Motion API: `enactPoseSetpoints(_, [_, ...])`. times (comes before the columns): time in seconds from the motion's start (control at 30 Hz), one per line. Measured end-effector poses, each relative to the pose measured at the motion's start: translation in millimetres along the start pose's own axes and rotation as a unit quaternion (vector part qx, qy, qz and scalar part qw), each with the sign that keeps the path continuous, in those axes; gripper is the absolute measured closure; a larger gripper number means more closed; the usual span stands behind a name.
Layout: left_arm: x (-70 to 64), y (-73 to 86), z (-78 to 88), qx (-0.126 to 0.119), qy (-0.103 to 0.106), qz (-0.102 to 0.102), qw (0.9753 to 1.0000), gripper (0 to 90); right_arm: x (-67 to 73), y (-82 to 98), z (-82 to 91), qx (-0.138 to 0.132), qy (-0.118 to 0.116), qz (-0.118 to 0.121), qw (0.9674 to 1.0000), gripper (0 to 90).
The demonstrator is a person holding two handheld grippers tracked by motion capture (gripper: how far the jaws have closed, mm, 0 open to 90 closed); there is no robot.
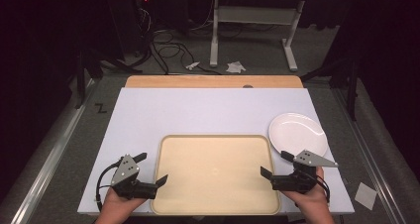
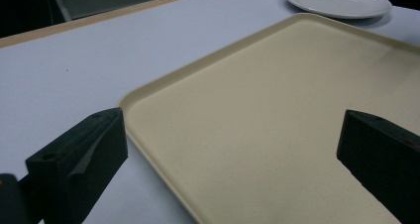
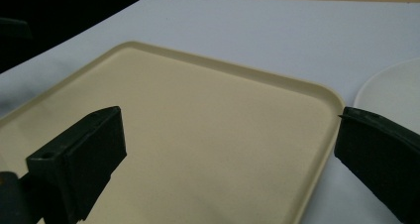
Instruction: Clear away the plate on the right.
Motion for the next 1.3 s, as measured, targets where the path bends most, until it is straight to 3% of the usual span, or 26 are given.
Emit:
enactPoseSetpoints(0.27, [0.0, -2.5, 1.8, -0.014, 0.002, 0.016, 0.9998, 0.2, -2.6, -8.7, 9.5, -0.028, 0.004, -0.009, 0.9996, 0.0])
enactPoseSetpoints(0.43, [-0.5, -6.0, -4.6, -0.017, 0.016, 0.019, 0.9995, 0.1, -2.6, -6.5, 4.1, -0.014, 0.000, 0.001, 0.9999, 0.0])
enactPoseSetpoints(0.63, [9.2, -10.3, -11.9, -0.018, 0.000, 0.016, 0.9997, 0.2, -17.4, -12.9, -12.6, -0.008, 0.004, -0.024, 0.9997, 0.0])
enactPoseSetpoints(0.83, [12.4, -6.0, -2.9, -0.018, -0.002, 0.015, 0.9997, 0.2, -14.1, -15.3, -16.5, -0.004, 0.019, 0.008, 0.9998, 0.0])
enactPoseSetpoints(1.03, [14.9, -6.1, 6.3, -0.029, -0.006, 0.026, 0.9992, 0.7, -13.4, -15.7, -10.2, -0.014, 0.029, 0.015, 0.9994, 0.0])
enactPoseSetpoints(1.3, [15.7, -2.6, 5.5, -0.018, -0.017, 0.029, 0.9993, 0.7, -13.5, -12.2, -4.0, -0.012, 0.029, 0.027, 0.9991, 0.0])
Point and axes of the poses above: each handheld gripper's, and its own axes: z roughly backward along the jaws, y roughly out of its underside, x roughly to its left, the point moved 9 cm from there along -z, roughly forward along the jaws, and after that the axes turned 1 degree about x, right-handed, at the moved point
